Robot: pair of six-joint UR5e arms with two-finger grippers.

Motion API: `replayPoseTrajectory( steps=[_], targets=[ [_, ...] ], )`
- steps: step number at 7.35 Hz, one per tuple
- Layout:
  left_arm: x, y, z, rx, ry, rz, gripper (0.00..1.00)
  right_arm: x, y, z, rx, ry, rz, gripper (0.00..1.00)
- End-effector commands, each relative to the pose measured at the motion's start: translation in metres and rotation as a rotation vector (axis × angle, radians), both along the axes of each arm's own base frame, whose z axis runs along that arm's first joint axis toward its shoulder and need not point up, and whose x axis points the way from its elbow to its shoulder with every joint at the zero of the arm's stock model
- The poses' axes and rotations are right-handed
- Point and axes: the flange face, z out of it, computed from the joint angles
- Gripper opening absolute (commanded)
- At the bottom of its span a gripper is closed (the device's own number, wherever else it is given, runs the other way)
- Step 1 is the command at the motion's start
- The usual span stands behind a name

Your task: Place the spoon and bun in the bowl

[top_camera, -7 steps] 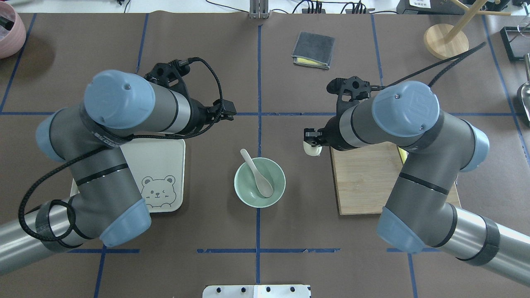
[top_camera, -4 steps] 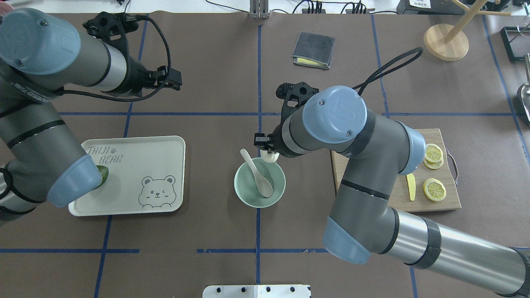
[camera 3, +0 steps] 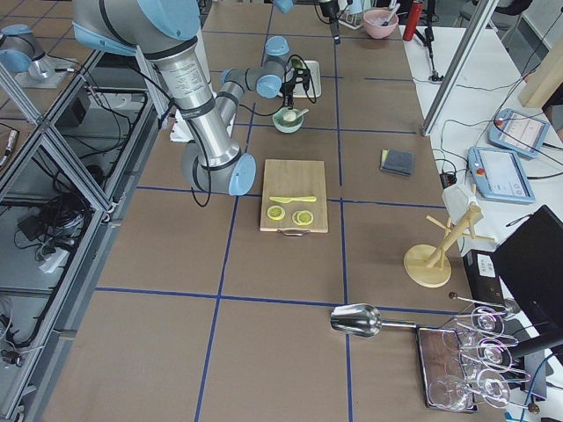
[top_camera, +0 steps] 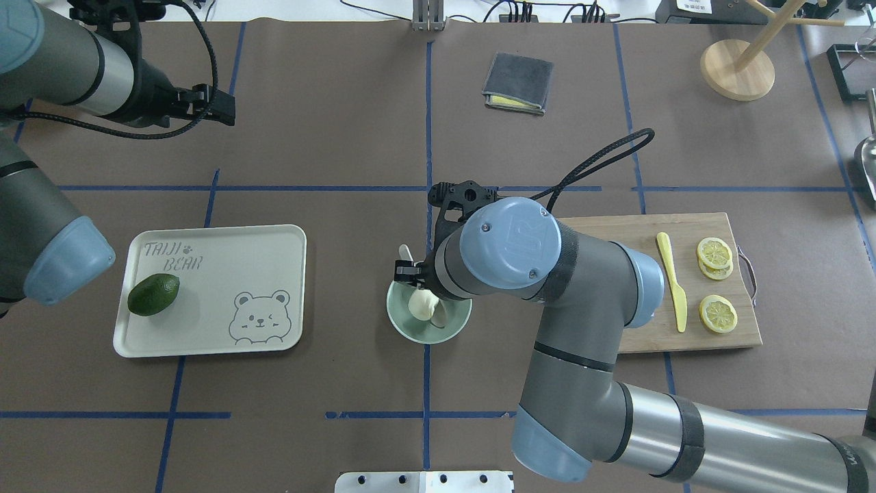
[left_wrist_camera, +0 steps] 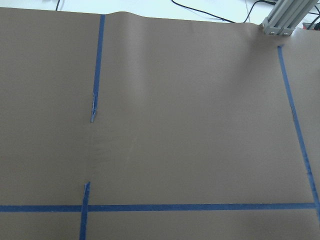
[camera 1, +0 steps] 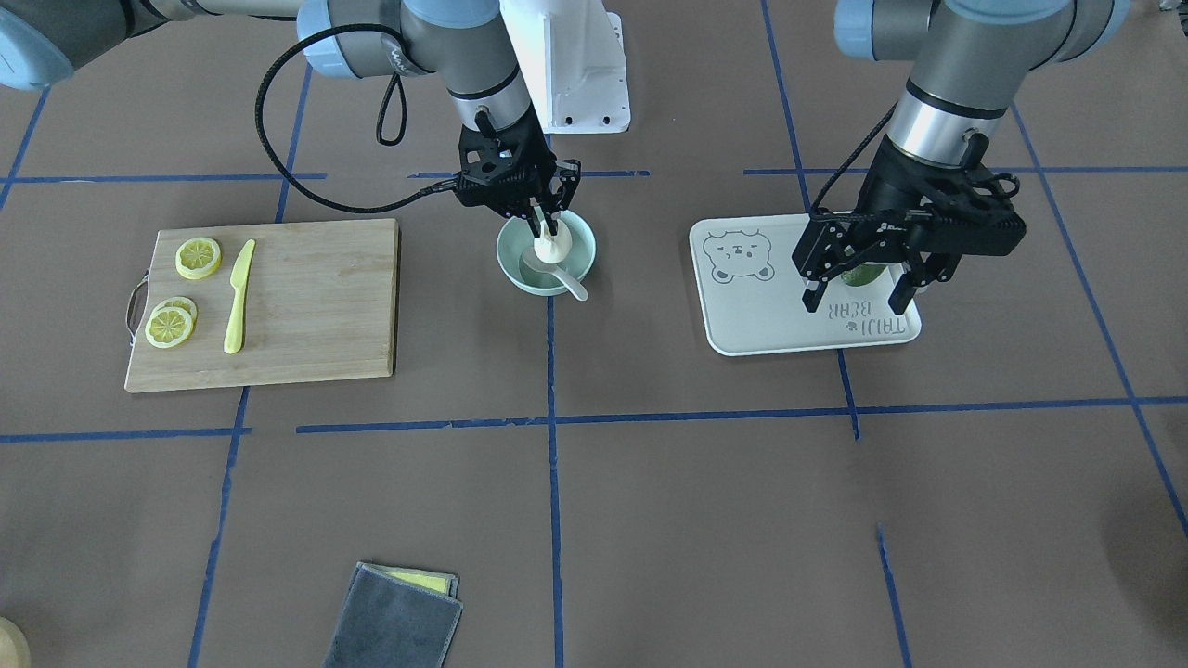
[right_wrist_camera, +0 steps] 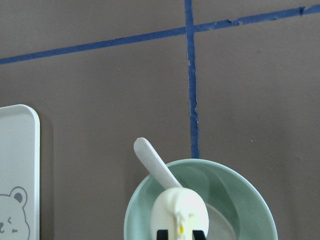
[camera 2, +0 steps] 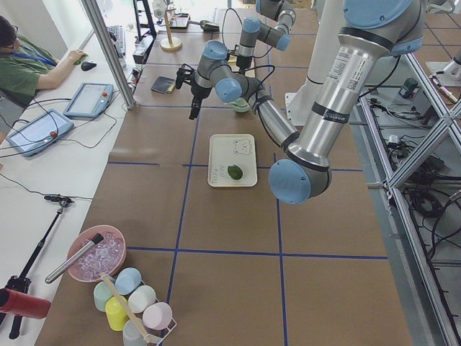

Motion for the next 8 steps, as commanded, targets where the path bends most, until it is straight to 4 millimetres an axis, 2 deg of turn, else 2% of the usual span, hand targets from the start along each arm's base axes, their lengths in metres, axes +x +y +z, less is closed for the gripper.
replayPoseTrajectory(
  steps=[1, 2, 3, 4, 5, 6, 7, 8],
  targets=[
    [-0.007, -0.004, 0.003, 0.013, -0.014, 0.004, 1.0, -0.001, 0.002, 0.005, -0.005, 0.006, -0.002, 1.0],
    [-0.018, -0.008, 0.012, 0.018, -0.028, 0.012, 1.0, 0.003, -0.001, 0.004, -0.008, 0.011, 0.002, 1.0],
    [-0.034, -0.016, 0.027, 0.011, -0.041, 0.041, 1.0, 0.023, -0.016, 0.002, -0.02, 0.056, 0.02, 1.0],
    [-0.053, -0.019, 0.047, 0.015, -0.062, 0.084, 1.0, 0.058, -0.036, 0.004, -0.005, 0.112, 0.014, 1.0],
    [-0.082, -0.023, 0.071, 0.033, -0.098, 0.117, 1.0, 0.096, -0.06, 0.015, 0.019, 0.169, -0.016, 1.0],
    [-0.113, -0.026, 0.099, 0.037, -0.139, 0.162, 1.0, 0.13, -0.085, 0.035, 0.031, 0.195, -0.042, 1.0],
    [-0.142, -0.037, 0.125, 0.052, -0.213, 0.229, 1.0, 0.171, -0.11, 0.064, 0.046, 0.215, -0.083, 1.0],
    [-0.173, -0.049, 0.149, 0.051, -0.281, 0.277, 1.0, 0.202, -0.128, 0.087, 0.071, 0.232, -0.123, 1.0]
  ],
)
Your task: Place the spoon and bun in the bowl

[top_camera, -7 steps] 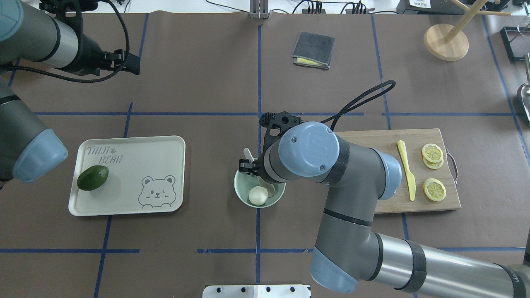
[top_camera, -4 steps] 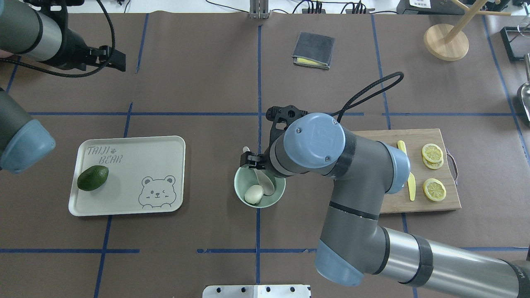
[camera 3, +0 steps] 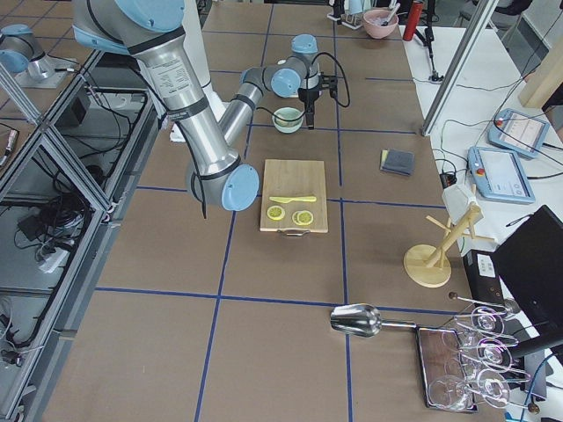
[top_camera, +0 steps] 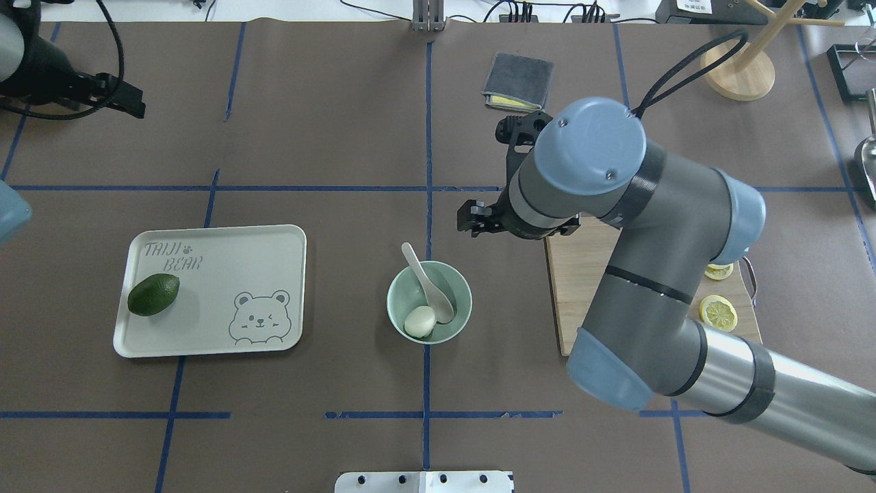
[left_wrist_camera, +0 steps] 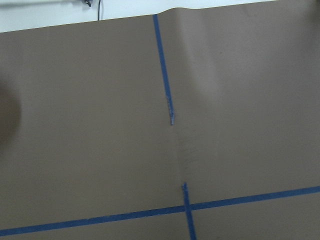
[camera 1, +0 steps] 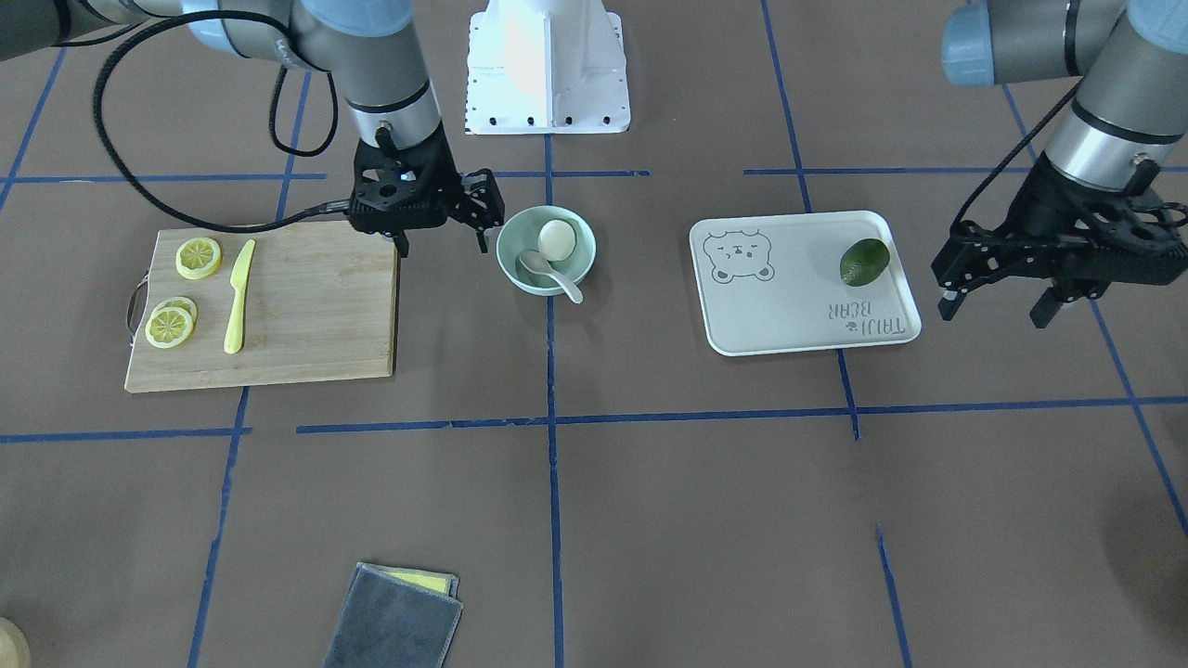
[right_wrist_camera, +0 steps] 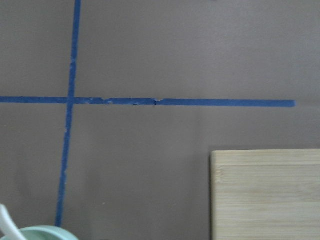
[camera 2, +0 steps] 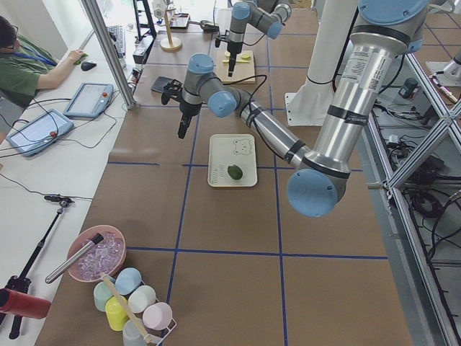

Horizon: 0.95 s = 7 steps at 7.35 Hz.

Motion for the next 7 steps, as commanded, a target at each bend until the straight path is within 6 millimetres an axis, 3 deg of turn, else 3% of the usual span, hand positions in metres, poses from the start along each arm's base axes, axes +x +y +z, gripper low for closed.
replayPoseTrajectory(
  steps=[1, 2, 3, 5, 6, 7],
  targets=[
    [-0.082, -0.025, 0.06, 0.006, -0.129, 0.091, 1.0, 0.081, -0.041, 0.057, 0.038, 0.041, -0.083, 1.0],
    [-0.109, -0.03, 0.081, -0.018, -0.127, 0.108, 1.0, 0.121, -0.056, 0.082, 0.045, 0.038, -0.122, 1.0],
    [-0.125, -0.016, 0.113, -0.071, -0.072, 0.138, 1.0, 0.167, -0.064, 0.117, 0.049, 0.03, -0.166, 1.0],
    [-0.155, 0.015, 0.167, -0.108, -0.055, 0.182, 1.0, 0.278, -0.069, 0.206, 0.079, 0.016, -0.236, 1.0],
    [-0.179, 0.018, 0.182, -0.126, -0.056, 0.155, 1.0, 0.324, -0.074, 0.243, 0.095, -0.003, -0.258, 1.0],
    [-0.187, 0.019, 0.196, -0.152, -0.053, 0.142, 1.0, 0.363, -0.079, 0.281, 0.096, -0.007, -0.263, 1.0]
  ],
)
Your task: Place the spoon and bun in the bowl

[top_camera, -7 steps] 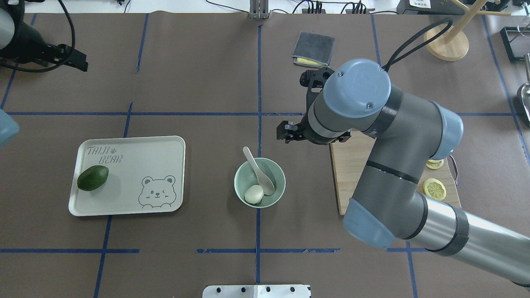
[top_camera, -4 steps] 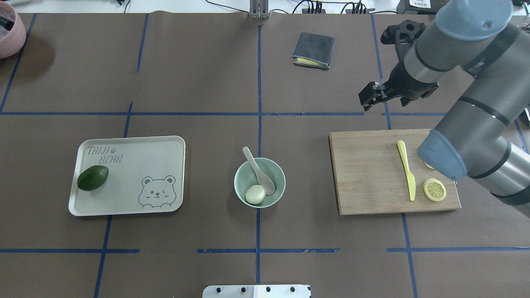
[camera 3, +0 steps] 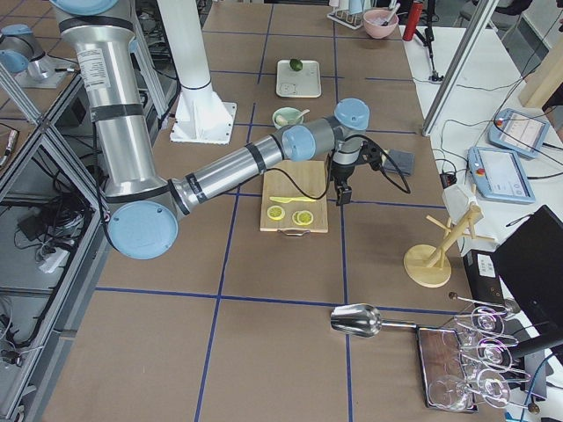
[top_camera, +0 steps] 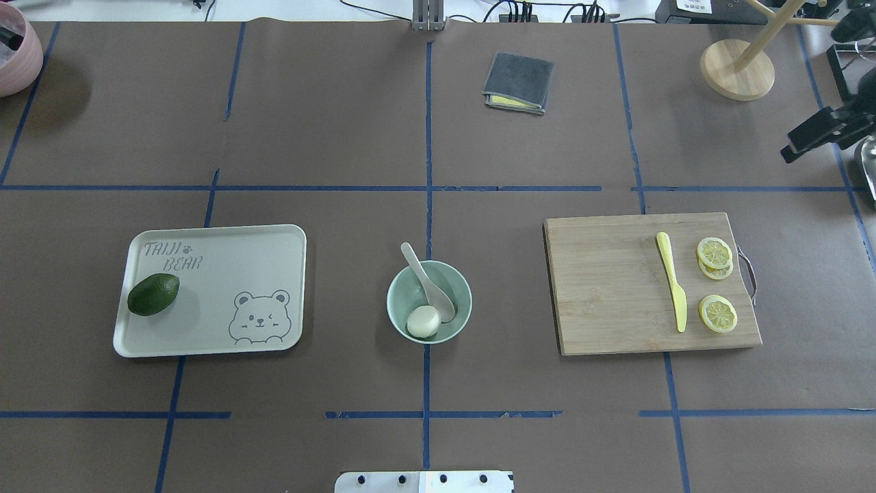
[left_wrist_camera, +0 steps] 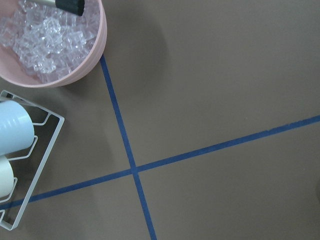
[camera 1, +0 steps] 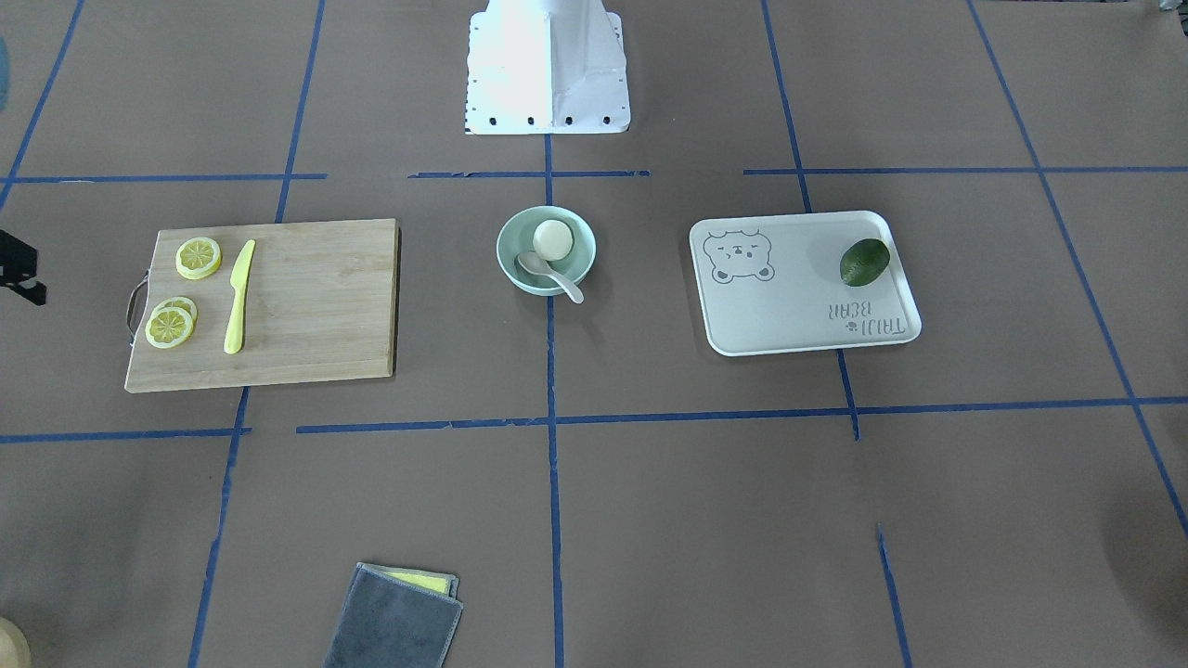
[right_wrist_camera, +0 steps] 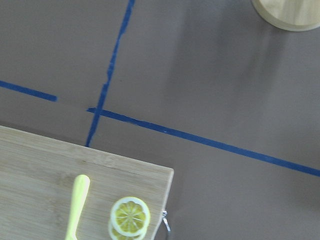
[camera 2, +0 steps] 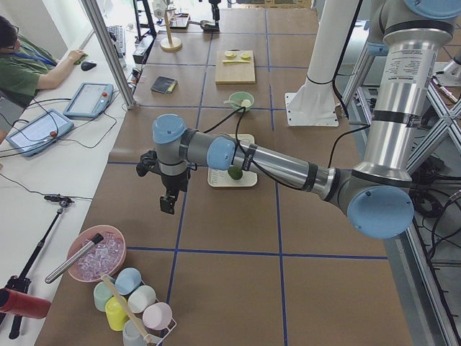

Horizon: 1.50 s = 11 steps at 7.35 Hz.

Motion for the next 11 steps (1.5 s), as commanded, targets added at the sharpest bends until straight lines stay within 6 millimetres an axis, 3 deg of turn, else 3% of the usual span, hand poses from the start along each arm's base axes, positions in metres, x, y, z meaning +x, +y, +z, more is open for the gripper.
replayPoseTrajectory(
  steps=[1, 2, 4, 6, 8, 9, 11],
  targets=[
    [-0.025, 0.007, 0.028, -0.043, 0.001, -0.031, 1.0, 0.103, -0.006, 0.095, -0.013, -0.062, 0.001, 1.0],
    [-0.026, 0.01, 0.037, -0.058, 0.002, -0.031, 1.0, 0.131, -0.005, 0.119, -0.02, -0.092, 0.016, 1.0],
    [-0.026, 0.025, 0.051, -0.084, 0.001, -0.031, 1.0, 0.138, 0.02, 0.16, -0.075, 0.011, 0.024, 1.0],
    [-0.028, 0.04, 0.068, -0.116, -0.001, -0.032, 1.0, 0.149, 0.028, 0.172, -0.185, 0.033, 0.131, 1.0],
    [-0.029, 0.047, 0.076, -0.132, -0.001, -0.034, 1.0, 0.155, 0.045, 0.188, -0.174, 0.03, 0.158, 1.0],
    [-0.029, 0.061, 0.089, -0.154, -0.002, -0.034, 1.0, 0.157, 0.055, 0.197, -0.163, 0.028, 0.174, 1.0],
    [-0.03, 0.065, 0.095, -0.171, -0.001, -0.035, 1.0, 0.156, 0.056, 0.197, -0.191, 0.018, 0.215, 1.0]
  ],
)
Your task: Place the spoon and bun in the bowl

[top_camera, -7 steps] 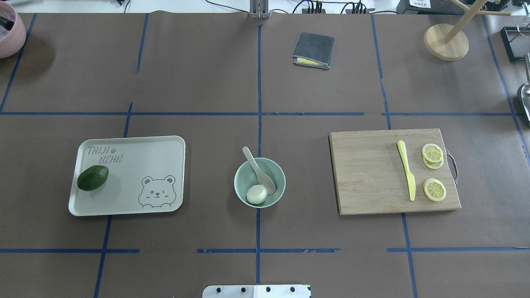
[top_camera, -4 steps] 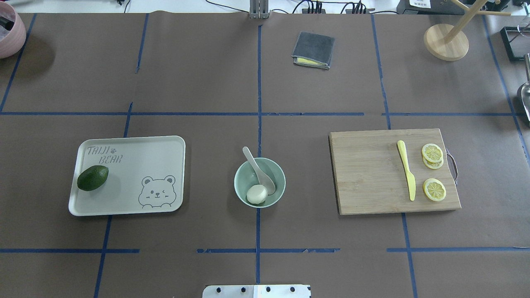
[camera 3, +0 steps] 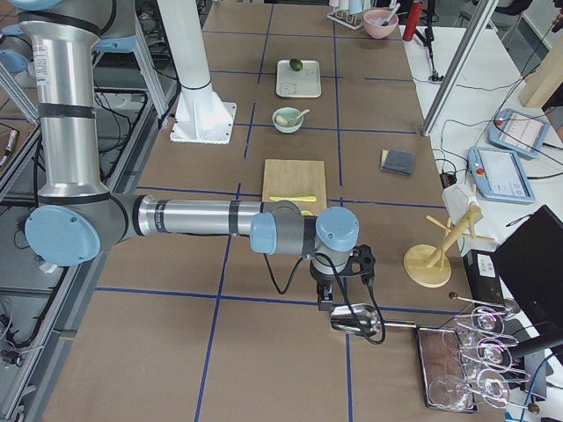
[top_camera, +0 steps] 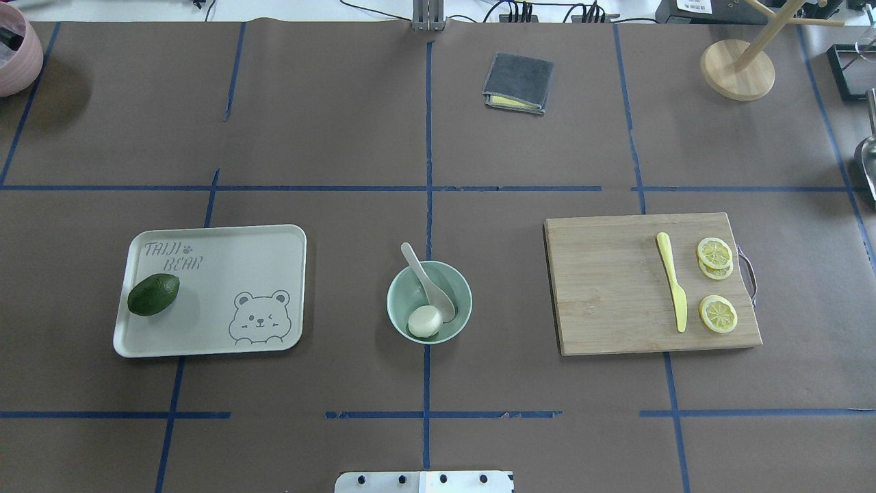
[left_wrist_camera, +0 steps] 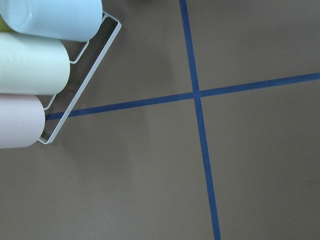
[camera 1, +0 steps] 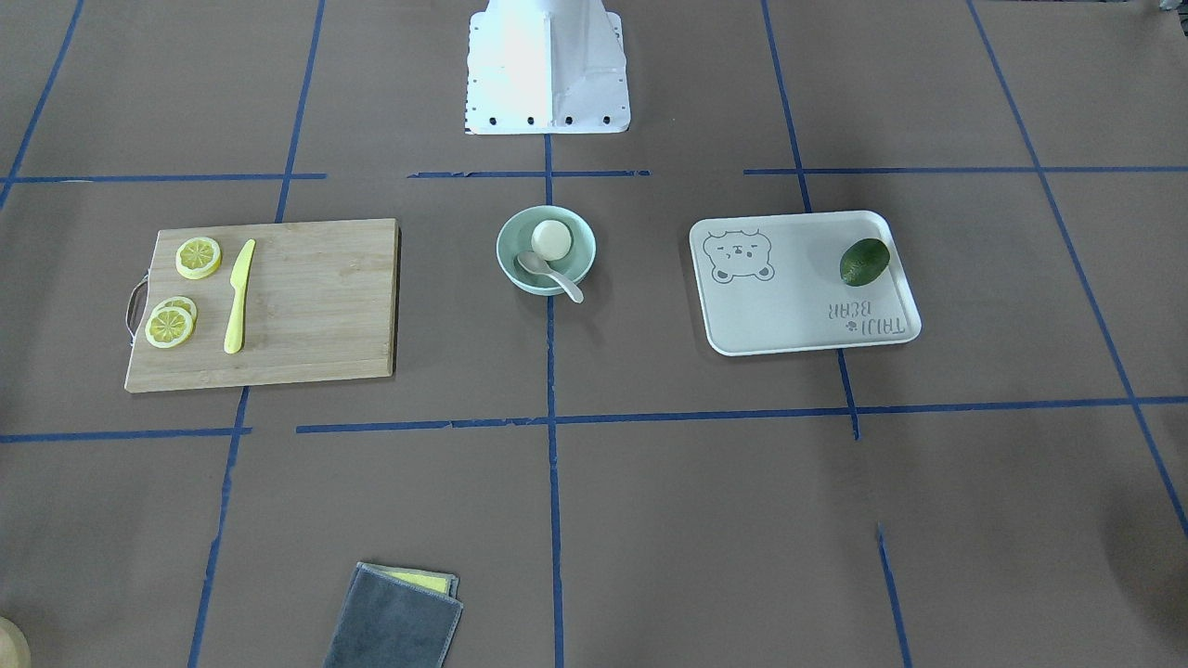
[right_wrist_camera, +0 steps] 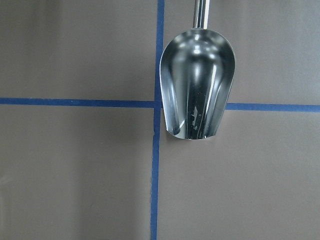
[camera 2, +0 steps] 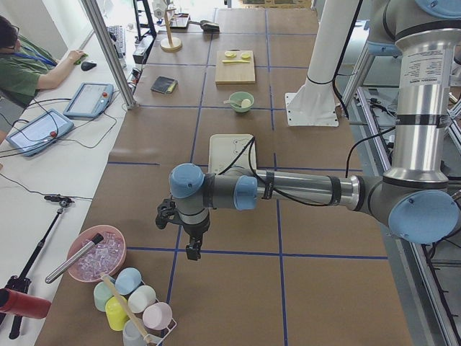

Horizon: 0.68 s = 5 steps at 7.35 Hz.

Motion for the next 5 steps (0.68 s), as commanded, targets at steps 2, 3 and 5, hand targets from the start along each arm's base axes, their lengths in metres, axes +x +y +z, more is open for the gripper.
replayPoseTrajectory(
  steps=[2, 3, 5],
  targets=[
    [-0.007, 0.013, 0.019, -0.055, 0.069, -0.027, 1.0, -0.003, 0.003, 0.002, -0.018, -0.054, 0.02, 1.0],
    [-0.007, 0.017, 0.021, -0.067, 0.107, -0.034, 1.0, -0.003, 0.003, 0.002, -0.019, -0.06, 0.021, 1.0],
    [-0.005, 0.016, 0.02, -0.062, 0.117, -0.034, 1.0, 0.0, 0.003, 0.002, -0.019, -0.066, 0.029, 1.0]
  ],
)
